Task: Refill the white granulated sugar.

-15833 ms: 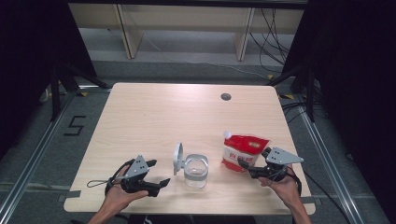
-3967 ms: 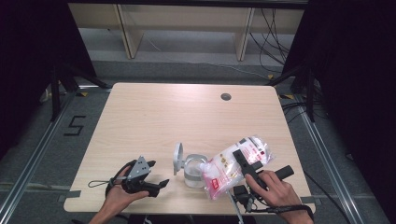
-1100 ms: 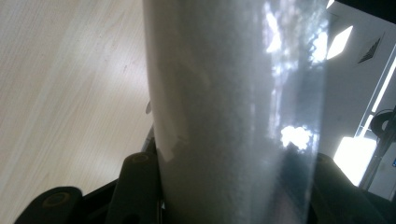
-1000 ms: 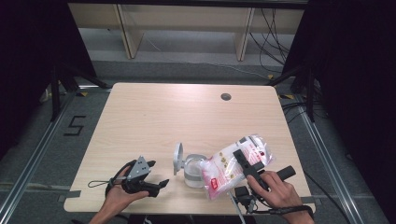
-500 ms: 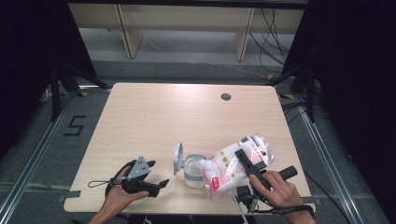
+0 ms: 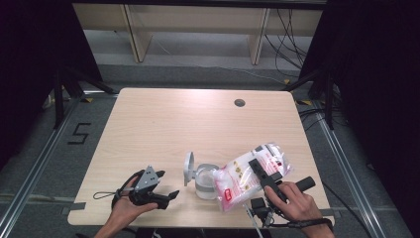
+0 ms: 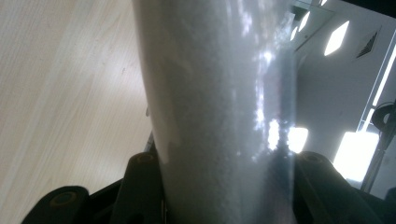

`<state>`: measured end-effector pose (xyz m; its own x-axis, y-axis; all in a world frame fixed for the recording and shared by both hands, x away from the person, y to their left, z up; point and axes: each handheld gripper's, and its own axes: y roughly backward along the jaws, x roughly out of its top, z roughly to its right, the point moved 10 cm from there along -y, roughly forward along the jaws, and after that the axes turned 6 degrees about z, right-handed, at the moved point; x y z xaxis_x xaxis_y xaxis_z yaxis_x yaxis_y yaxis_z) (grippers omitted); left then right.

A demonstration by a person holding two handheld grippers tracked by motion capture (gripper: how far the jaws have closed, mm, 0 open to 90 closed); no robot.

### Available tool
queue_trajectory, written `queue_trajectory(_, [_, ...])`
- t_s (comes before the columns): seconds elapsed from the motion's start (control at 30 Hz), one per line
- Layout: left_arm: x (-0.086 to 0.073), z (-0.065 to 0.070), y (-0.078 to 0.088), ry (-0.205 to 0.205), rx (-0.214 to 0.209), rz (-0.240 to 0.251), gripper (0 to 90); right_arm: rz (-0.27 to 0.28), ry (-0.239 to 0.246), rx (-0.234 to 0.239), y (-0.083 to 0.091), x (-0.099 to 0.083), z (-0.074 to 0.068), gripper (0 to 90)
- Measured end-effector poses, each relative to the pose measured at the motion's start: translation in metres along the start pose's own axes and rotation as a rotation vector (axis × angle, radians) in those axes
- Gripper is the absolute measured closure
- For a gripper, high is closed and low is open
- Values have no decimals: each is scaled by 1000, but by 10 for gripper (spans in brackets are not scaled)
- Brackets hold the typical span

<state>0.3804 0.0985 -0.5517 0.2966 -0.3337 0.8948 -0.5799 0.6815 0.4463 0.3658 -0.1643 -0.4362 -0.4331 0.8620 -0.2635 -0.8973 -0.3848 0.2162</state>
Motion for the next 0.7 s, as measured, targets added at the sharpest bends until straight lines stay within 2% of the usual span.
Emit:
queue_trajectory(0.03, [0,0,0,-3,0,-1,158,5,12,-3,0,0,2,615])
queue_trajectory(0.1, [0,0,0,-6,-2,-1,157,1,-5,-6,1,-1,2,616])
queue_trajectory(0.13, [0,0,0,-1,1,-1,158,1,12,-8,1,-1,3,616])
queue_trajectory(0.27, [0,0,0,-1,1,0,157,-5,9,-9,1,-3,3,617])
queue_trajectory(0.3, [0,-1,1,-5,2,-6,157,8,23,-14,1,-2,5,618])
queue_trajectory(0.33, [0,0,0,0,3,-2,158,-9,2,0,2,-5,2,618])
queue_trajectory(0.37, [0,0,0,0,3,-2,158,-9,2,0,2,-5,2,618])
queue_trajectory(0.7, [0,-1,1,-8,2,-8,158,-9,23,-9,3,-8,5,622])
